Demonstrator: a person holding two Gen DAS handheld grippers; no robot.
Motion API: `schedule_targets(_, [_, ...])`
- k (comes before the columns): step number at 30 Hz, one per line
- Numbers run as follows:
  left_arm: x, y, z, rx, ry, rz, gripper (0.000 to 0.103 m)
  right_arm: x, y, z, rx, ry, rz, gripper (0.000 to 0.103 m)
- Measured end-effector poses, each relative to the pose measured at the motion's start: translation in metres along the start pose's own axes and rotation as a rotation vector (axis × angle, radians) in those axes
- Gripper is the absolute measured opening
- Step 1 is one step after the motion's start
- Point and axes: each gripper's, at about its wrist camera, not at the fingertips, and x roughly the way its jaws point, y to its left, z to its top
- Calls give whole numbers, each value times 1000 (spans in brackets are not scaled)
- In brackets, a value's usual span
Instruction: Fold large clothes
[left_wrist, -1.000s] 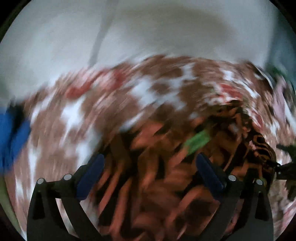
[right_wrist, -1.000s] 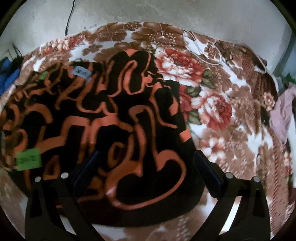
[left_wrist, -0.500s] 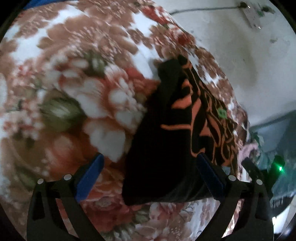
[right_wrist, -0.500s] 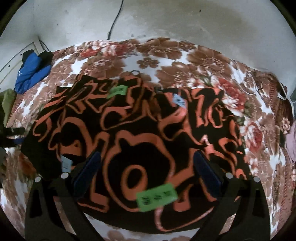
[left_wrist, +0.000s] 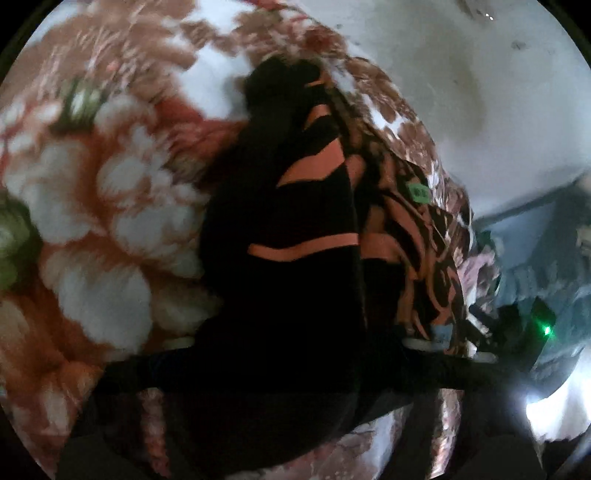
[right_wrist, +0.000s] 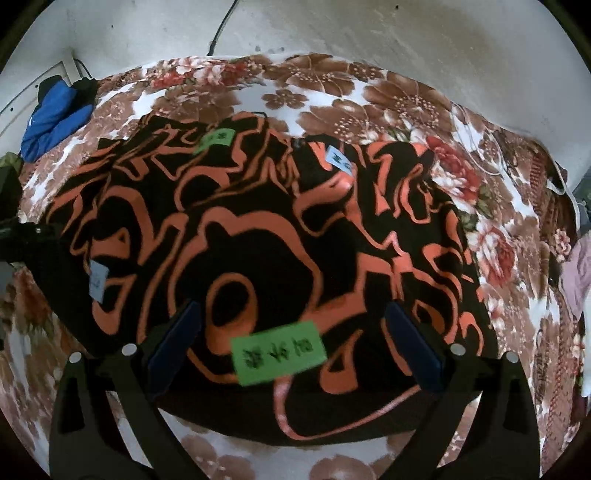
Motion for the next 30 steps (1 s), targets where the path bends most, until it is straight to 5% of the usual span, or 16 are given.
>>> schedule_targets(5, [1, -23, -3, 21, -19, -32, 40, -5, -9, -1, 28, -18, -25, 98])
schedule_targets(7, [19, -10, -3, 10, 26, 58, 59, -4, -9, 0, 32, -19, -27, 98])
schedule_targets(8, [20, 1, -4, -3, 23, 76, 59, -4, -9, 2, 29, -23, -31, 98])
schedule_targets(9, [23, 7, -5, -30, 6, 52, 52, -4, -8, 3, 23, -28, -40, 98])
schedule_targets(10, [23, 6, -6, -34, 1, 34, 33, -3, -8, 4, 14, -34, -53, 98])
schedule_targets(13, [23, -22, -7, 39, 8, 22, 26, 6, -8, 7, 6, -25, -60, 98])
schedule_targets(30, [-29, -195, 8, 237, -105, -127, 18, 51, -13, -15, 32, 57, -72, 98])
